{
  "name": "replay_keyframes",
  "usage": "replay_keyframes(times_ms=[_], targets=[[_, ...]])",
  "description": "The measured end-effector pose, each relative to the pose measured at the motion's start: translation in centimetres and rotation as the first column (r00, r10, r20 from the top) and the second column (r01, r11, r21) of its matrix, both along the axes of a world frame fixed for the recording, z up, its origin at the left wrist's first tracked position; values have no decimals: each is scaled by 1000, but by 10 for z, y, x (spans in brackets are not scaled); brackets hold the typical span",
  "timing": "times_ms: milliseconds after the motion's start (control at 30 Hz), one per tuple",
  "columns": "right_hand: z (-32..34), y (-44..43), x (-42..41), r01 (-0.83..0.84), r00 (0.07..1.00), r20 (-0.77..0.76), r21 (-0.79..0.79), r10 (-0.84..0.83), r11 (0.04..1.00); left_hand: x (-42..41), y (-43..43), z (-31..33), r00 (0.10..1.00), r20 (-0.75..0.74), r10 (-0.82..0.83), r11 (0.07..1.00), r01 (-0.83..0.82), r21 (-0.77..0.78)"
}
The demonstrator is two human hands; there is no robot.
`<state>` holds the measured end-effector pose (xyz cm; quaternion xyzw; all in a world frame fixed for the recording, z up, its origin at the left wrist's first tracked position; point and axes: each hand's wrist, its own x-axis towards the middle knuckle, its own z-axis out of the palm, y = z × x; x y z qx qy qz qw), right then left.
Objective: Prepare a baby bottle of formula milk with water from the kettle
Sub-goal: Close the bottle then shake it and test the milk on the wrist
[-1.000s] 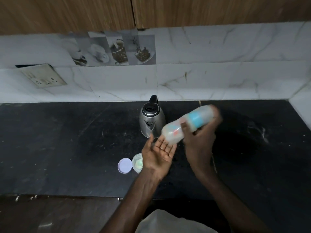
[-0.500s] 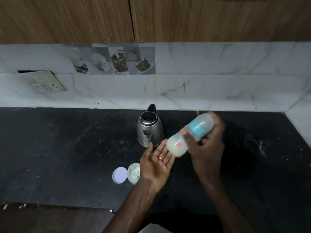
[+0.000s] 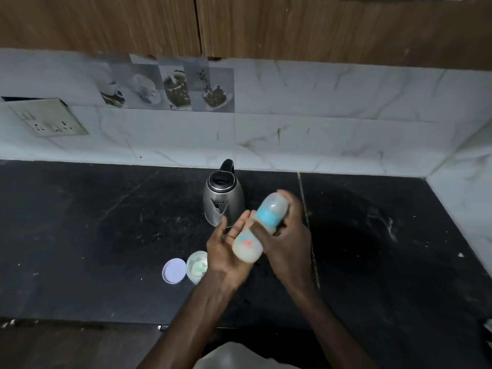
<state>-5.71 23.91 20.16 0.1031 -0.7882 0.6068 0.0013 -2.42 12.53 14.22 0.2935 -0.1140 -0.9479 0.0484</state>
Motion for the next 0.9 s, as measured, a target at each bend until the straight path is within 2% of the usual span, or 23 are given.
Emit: replay_keyframes(times_ms=[33,100,133,167,233,267,300,333,400,433,467,500,567,600,900], targets=[[3,4,-5,49,999,-14,-31,-49,998,0,-1,-1,1000,4,4,1000,-4,-14],[9,6,-13,246,968,9,-234,-251,941,0,-2,-2,1000,9,4,998,-3,-61],[8,3,-13,289,955,12,-274,-297,917,0,-2,-3,1000,11,4,997,-3,-72],[8,-1,-10,267,961,1,-246,-276,932,1,-1,-3,1000,15,10,998,-9,-63],[-1,-6,-4,57,998,4,-43,-57,997,3,0,-1,1000,12,1,999,0,-42],[-1,-4,-6,-13,1000,-3,7,13,1000,2,0,-1,1000,7,-9,999,9,-33],[2,-2,-11,-4,1000,-30,5,4,1000,3,0,0,1000,6,-7,999,7,-35],[8,2,-17,78,995,-55,-68,-81,995,4,-1,1,1000,12,1,999,-1,-47],[12,2,-28,266,957,-29,-306,-289,914,7,-2,-2,1000,15,9,998,-8,-69],[11,0,-27,291,948,-24,-337,-317,895,9,-2,-1,1000,21,19,998,-18,-64],[5,-3,-22,247,963,-34,-270,-266,931,11,-1,-1,999,30,29,998,-27,-51],[-6,-6,-16,127,990,-39,-127,-133,984,12,-1,-1,999,32,29,999,-28,-33],[-22,-5,-1,-189,982,17,93,188,978,14,-2,-2,999,29,18,1000,-18,-2],[-29,-2,3,-261,965,29,113,259,959,15,-3,-3,999,44,18,1000,-18,9],[-37,9,4,-518,853,135,95,504,850,29,-13,-12,996,73,57,998,-57,-8]])
